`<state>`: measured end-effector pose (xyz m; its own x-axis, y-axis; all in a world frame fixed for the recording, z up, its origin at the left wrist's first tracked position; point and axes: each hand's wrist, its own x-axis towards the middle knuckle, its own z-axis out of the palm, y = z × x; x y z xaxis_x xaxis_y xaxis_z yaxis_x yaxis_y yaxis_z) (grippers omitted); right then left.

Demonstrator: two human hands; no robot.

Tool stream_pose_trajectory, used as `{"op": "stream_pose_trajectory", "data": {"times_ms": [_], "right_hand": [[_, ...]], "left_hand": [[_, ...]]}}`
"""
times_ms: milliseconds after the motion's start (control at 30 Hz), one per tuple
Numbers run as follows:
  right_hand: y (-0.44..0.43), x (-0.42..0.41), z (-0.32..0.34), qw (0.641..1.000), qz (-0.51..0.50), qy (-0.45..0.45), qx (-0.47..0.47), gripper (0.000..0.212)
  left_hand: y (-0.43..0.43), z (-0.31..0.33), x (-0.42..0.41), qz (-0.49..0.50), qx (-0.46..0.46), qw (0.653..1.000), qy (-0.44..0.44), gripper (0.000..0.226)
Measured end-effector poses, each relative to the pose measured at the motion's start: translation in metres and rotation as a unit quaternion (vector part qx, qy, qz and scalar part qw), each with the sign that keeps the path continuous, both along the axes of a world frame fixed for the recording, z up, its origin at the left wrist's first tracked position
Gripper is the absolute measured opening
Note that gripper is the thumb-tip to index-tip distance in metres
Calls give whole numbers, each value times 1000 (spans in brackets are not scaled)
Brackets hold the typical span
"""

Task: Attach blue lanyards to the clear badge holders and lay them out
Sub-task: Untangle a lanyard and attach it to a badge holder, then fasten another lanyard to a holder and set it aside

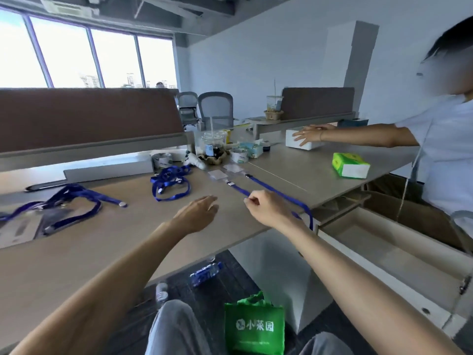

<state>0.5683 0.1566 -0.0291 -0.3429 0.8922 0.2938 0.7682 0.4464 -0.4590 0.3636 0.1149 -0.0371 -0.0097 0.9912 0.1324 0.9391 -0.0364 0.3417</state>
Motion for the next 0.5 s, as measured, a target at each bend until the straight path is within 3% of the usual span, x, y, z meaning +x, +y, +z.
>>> {"op": "stream_pose_trajectory", "data": {"times_ms": [500], "right_hand": [[-16, -281, -17, 979, 204, 14, -27, 19]], "left_hand": [[-111, -6, -208, 204, 12, 979, -5, 43]]}}
